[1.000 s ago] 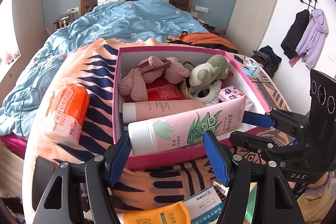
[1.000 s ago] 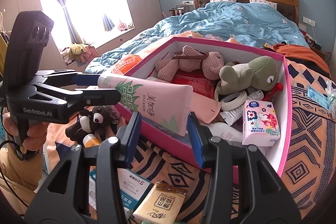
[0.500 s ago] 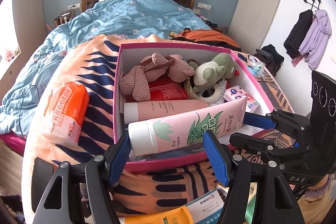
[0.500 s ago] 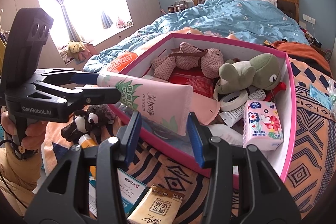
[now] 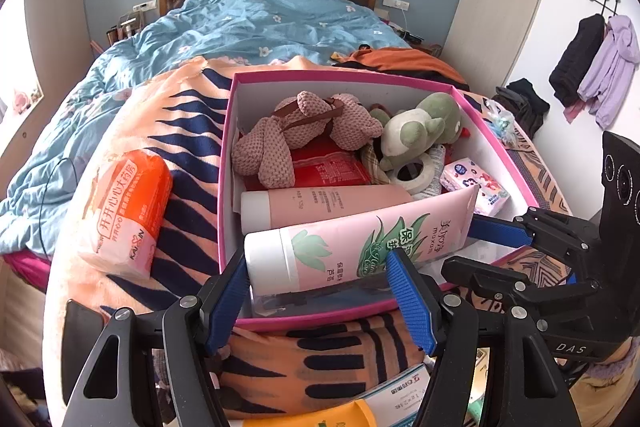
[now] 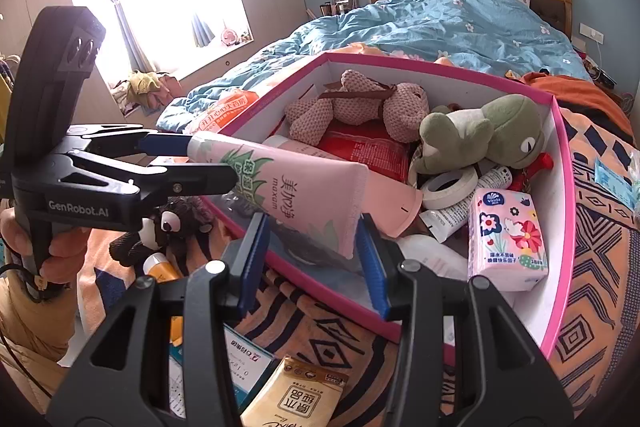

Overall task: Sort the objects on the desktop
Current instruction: 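Lower the green-leaf tube with the right gripper into the pink box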

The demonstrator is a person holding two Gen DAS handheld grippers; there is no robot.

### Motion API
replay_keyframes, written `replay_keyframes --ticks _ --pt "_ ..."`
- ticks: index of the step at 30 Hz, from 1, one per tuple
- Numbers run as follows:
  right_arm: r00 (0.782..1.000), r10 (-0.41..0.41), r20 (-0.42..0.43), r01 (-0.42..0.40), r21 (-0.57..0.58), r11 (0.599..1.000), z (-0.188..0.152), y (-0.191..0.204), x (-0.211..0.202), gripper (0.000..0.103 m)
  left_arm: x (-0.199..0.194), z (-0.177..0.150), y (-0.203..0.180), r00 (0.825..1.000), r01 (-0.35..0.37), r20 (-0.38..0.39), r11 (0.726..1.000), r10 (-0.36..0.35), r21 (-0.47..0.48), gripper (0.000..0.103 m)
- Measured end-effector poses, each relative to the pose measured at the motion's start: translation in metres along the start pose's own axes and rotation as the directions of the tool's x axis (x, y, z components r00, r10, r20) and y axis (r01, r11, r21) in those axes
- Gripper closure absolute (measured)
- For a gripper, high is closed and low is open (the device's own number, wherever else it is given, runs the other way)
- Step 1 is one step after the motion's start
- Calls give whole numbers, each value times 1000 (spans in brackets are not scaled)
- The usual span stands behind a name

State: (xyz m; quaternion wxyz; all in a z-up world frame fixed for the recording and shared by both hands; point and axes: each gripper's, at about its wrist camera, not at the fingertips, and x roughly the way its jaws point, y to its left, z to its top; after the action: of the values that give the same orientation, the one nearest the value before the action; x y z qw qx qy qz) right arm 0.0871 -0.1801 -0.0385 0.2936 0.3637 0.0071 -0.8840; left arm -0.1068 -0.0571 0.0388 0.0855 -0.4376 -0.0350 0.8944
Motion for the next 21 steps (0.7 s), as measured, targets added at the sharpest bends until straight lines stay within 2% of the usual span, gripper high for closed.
replay_keyframes --ticks 15,21 --pt "999 -3 -32 3 -1 1000 2 -4 10 55 8 2 1 999 -29 -30 1000 29 9 32" --pt "998 8 -58 -8 1 1000 5 -6 15 55 15 1 0 997 -61 -44 998 62 20 33"
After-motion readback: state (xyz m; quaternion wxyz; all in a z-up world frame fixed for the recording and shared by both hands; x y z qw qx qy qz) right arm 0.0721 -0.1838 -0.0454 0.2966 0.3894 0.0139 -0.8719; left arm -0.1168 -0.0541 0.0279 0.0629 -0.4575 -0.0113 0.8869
